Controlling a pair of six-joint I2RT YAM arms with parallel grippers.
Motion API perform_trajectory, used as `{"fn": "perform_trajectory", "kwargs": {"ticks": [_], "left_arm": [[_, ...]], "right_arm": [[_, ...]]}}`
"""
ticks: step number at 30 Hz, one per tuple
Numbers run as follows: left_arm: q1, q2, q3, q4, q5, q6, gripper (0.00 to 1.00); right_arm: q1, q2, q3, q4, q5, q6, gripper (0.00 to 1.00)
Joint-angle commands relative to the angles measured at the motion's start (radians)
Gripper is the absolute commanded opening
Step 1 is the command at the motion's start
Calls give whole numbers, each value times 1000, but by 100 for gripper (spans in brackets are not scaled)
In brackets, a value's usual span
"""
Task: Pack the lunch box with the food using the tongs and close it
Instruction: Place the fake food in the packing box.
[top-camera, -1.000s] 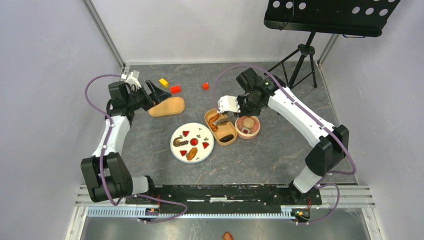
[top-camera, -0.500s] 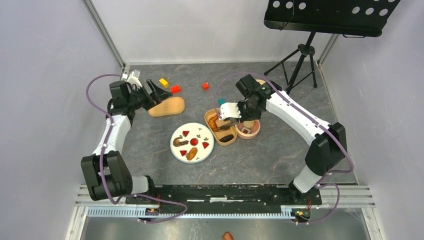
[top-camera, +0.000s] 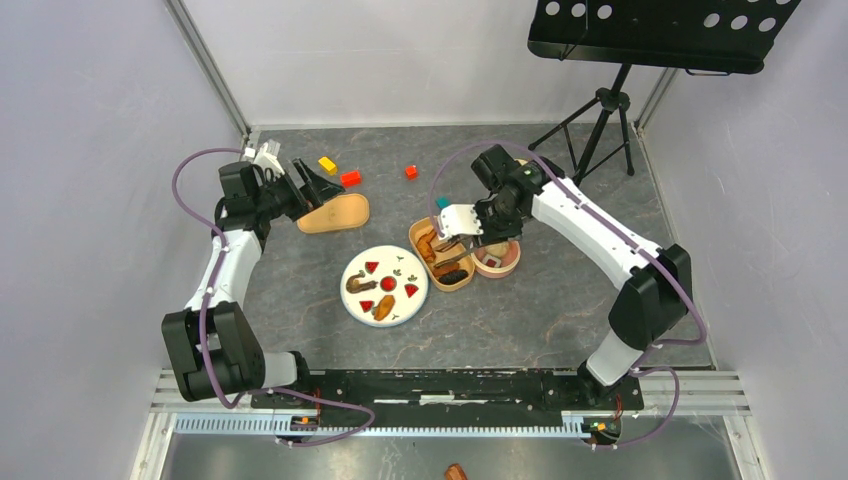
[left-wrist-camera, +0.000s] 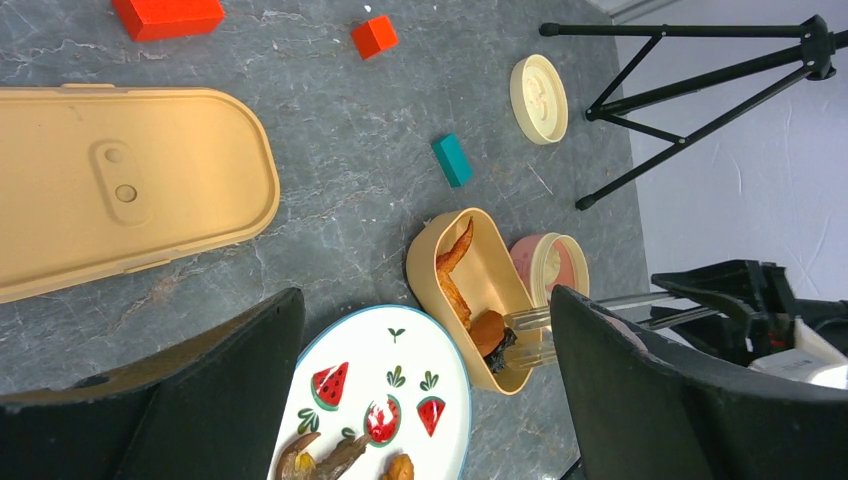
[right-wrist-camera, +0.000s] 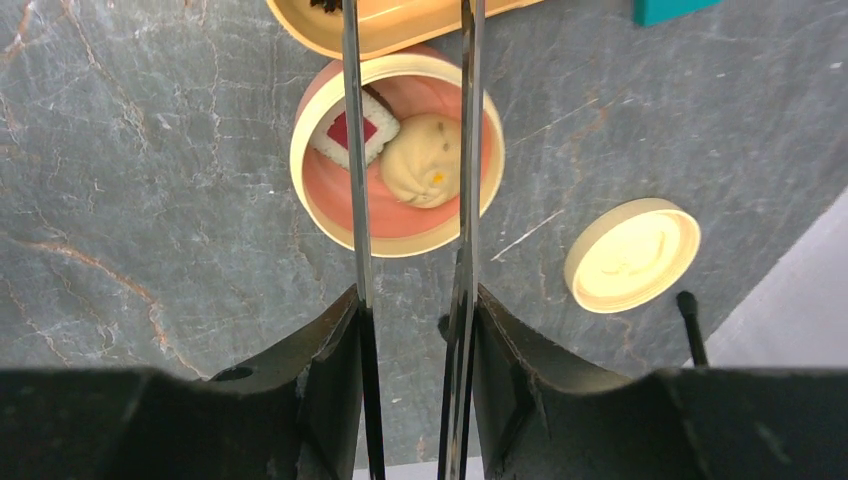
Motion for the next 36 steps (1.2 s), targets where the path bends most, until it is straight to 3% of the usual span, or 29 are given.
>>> {"fn": "perform_trajectory", "kwargs": {"ticks": [1, 5, 15, 36], "left_arm": [[-5, -19, 29, 8, 18, 8, 98], [-5, -24, 32, -5, 19, 18, 98], [-5, -40, 40, -34, 15, 33, 98], [-4, -92, 19, -46, -4, 42, 98]], "right_arm": [[4, -6, 141, -61, -83, -30, 45], [54, 4, 225, -104, -146, -68, 46], [242, 74, 190, -47, -148, -211, 47], [304, 247, 245, 46, -127, -274, 52]]}}
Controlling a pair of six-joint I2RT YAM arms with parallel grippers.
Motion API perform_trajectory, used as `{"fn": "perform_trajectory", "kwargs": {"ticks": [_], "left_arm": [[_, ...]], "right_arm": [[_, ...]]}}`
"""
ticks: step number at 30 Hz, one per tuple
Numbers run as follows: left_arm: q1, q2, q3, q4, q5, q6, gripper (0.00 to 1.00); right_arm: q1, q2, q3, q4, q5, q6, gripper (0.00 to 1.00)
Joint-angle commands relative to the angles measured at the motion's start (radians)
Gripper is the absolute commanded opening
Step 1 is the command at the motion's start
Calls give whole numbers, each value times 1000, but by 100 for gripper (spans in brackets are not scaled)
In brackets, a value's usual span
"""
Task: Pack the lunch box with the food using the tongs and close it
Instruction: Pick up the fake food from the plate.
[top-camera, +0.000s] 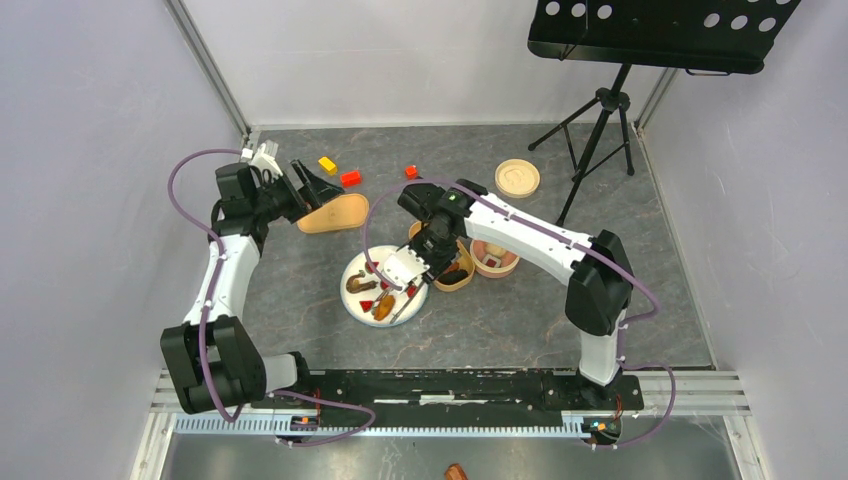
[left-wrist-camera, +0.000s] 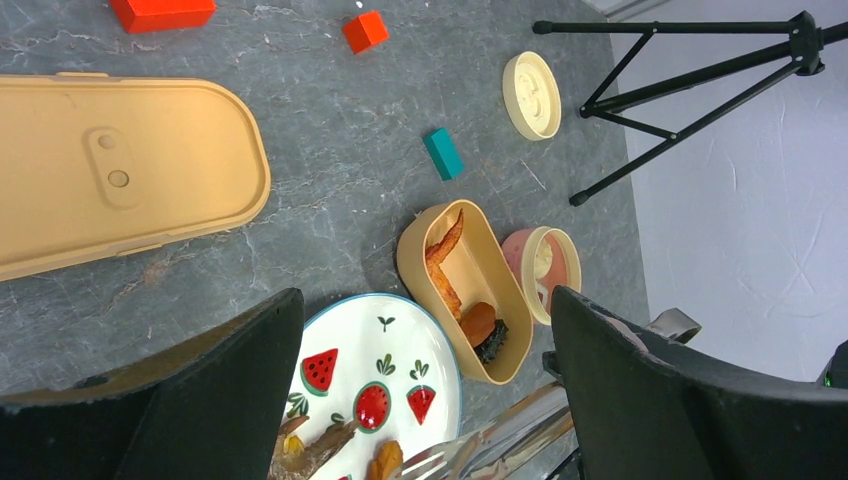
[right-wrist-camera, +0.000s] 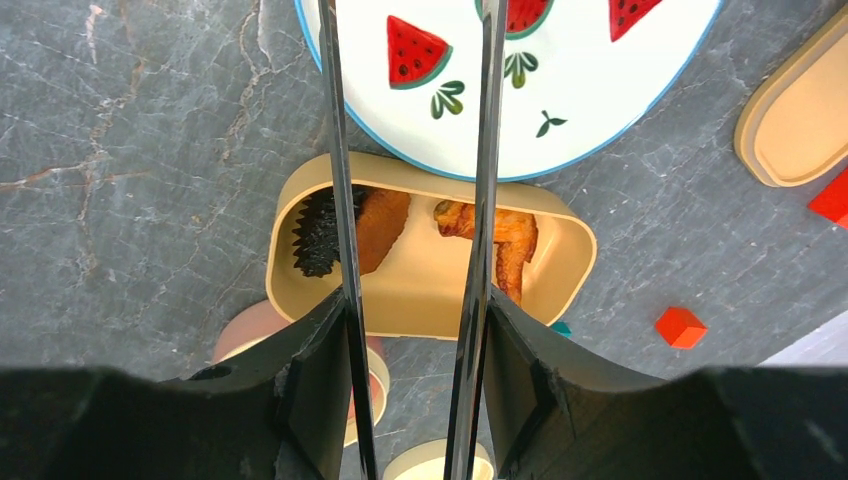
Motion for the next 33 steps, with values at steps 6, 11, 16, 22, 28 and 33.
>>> {"fn": "perform_trajectory", "kwargs": {"ticks": [6, 11, 16, 22, 28, 33], "left_arm": [[-3, -28, 26, 11, 2, 42, 98], [-3, -24, 29, 8, 1, 45, 98], [-3, -24, 35, 2, 1, 48, 98], [-3, -21, 32, 9, 4, 45, 98], [-3, -9, 32, 27, 11, 32, 98], [-3, 4, 36, 38, 18, 22, 98]], "right_arm": [[7, 38, 60, 48, 20, -41, 51], [13, 58, 58, 45, 34, -57, 51], [16, 74, 68, 30, 42, -60, 45], [13, 53, 66, -6, 50, -44, 34], [1, 27, 73, 0, 29, 13, 29], [-6, 5, 87, 4, 6, 57, 28]]}}
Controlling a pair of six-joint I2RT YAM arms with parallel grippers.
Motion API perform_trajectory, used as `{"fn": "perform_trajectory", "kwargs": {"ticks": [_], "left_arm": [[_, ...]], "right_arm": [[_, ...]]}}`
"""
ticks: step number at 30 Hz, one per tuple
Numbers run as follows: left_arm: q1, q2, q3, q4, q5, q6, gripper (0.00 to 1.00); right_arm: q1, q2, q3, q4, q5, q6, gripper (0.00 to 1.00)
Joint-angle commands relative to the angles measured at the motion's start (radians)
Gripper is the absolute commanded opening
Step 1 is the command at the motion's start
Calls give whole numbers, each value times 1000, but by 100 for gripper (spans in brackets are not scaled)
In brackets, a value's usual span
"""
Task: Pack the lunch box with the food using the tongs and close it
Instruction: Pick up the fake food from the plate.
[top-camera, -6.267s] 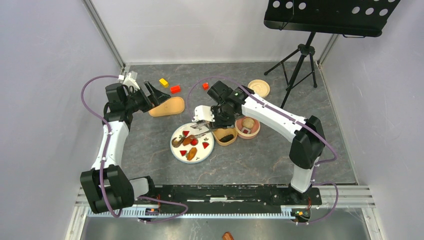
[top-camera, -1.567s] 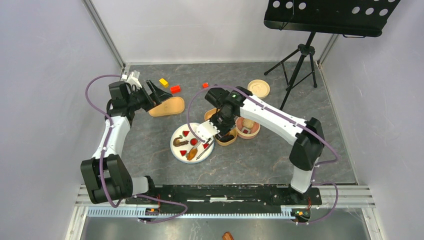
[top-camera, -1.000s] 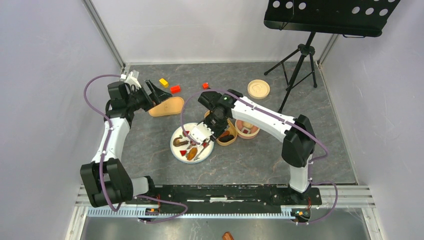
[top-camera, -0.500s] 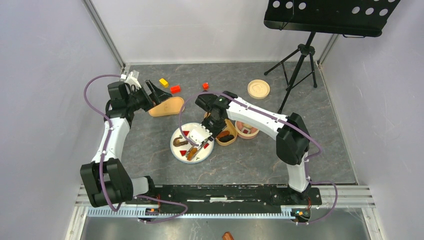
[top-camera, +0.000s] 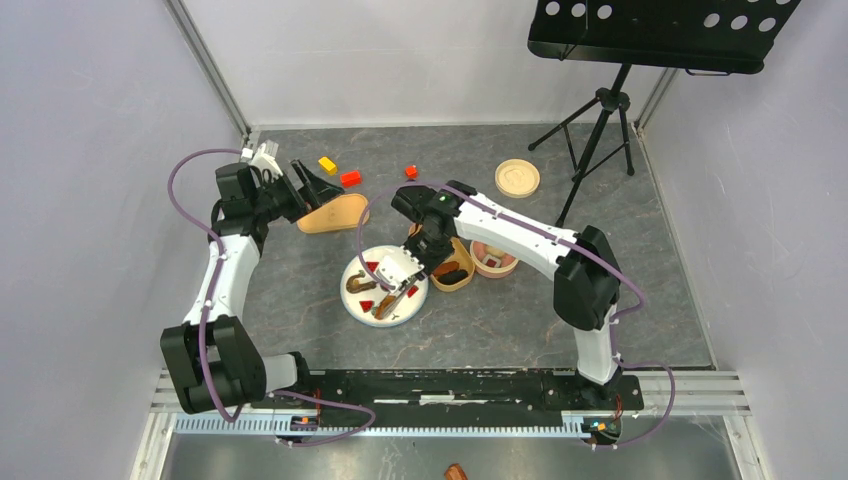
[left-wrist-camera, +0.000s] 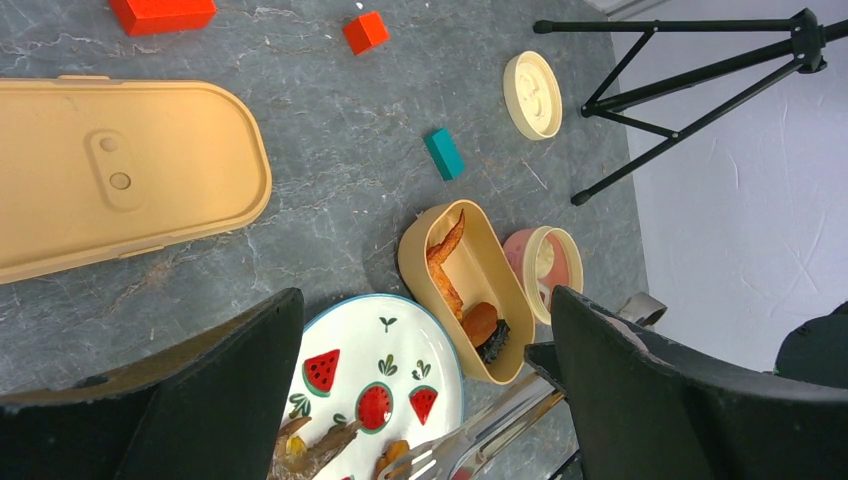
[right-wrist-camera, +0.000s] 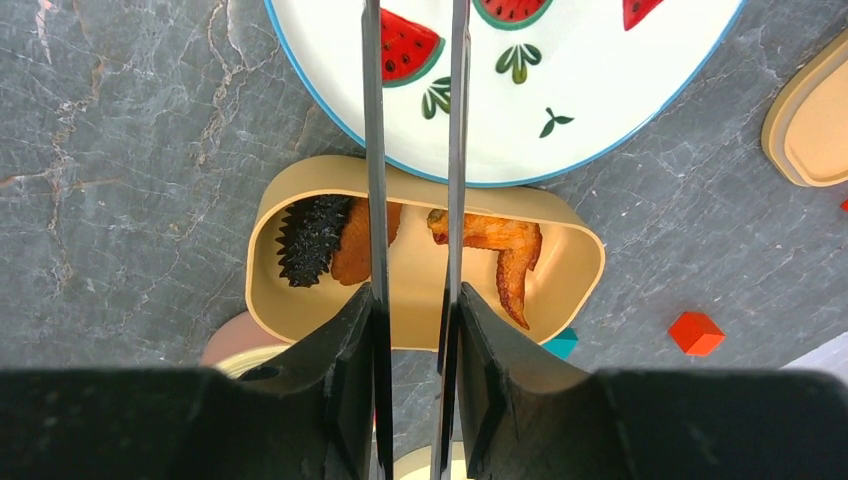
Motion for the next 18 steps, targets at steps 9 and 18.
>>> {"fn": "perform_trajectory", "kwargs": {"ticks": [9, 18], "left_arm": [[-3, 20, 41, 41, 27, 19, 98], [-3, 41, 53, 42, 35, 20, 98]], "right_arm": [[-55, -100, 58, -2, -92, 172, 26], [-135, -154, 37, 47, -185, 464, 25]]}}
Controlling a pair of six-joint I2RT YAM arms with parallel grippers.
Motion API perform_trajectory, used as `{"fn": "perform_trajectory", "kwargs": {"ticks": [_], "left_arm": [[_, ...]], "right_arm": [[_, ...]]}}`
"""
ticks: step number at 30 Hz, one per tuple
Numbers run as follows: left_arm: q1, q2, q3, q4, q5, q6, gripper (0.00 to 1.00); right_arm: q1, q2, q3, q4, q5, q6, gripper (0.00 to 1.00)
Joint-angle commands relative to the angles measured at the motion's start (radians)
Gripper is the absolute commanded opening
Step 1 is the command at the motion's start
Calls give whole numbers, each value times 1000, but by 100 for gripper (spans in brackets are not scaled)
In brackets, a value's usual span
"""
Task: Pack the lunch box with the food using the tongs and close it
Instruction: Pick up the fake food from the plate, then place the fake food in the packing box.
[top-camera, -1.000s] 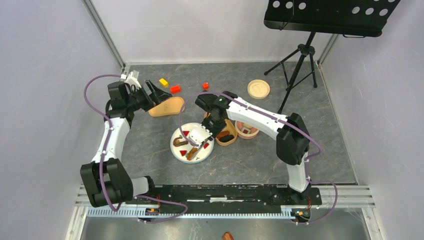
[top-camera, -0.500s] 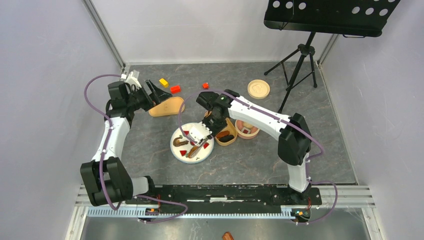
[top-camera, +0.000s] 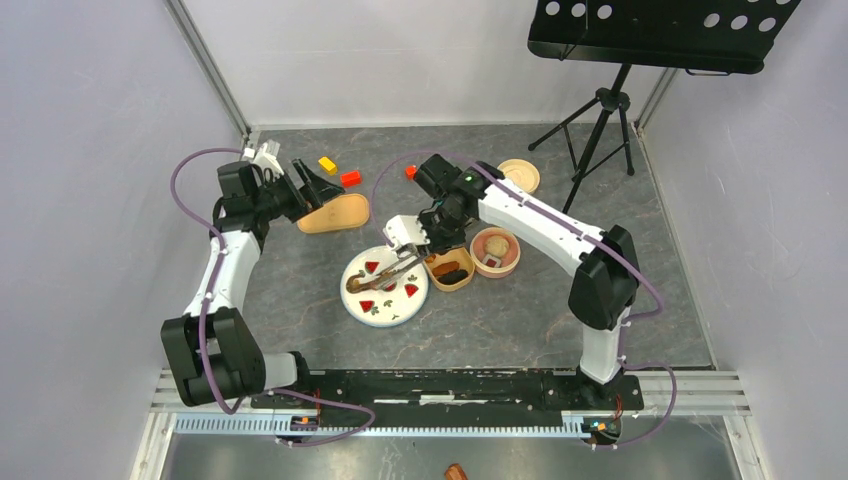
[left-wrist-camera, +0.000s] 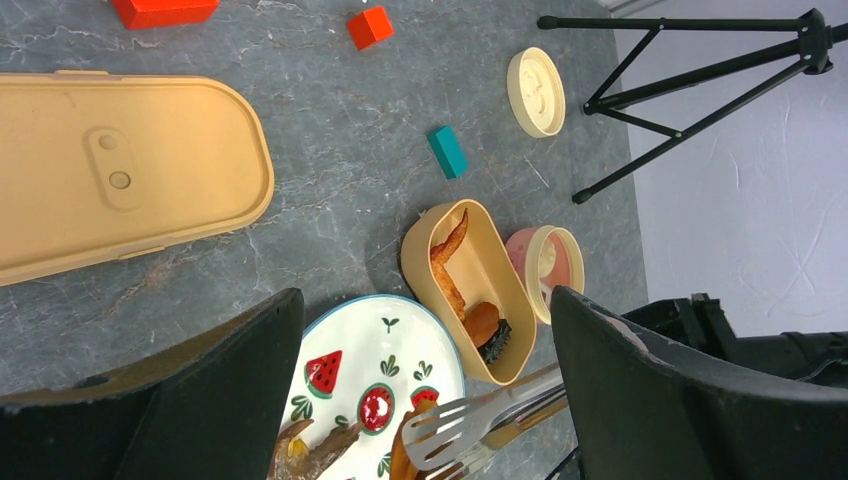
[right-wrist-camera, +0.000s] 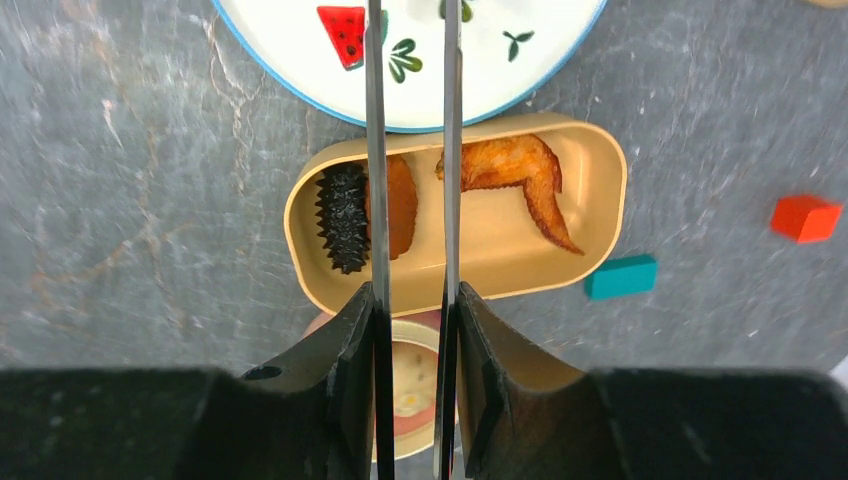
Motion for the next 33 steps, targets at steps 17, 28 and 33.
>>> {"fn": "perform_trajectory", "kwargs": {"ticks": [17, 28, 33], "left_arm": [[-3, 36, 51, 48, 46, 9, 98], [-3, 31, 58, 28, 40, 33, 98], [-3, 26, 50, 28, 37, 35, 98]], "right_arm": [[-222, -403, -456, 367, 73, 807, 26], [-275, -382, -543, 373, 135, 834, 28], [-278, -380, -556, 356, 111, 815, 30]]}}
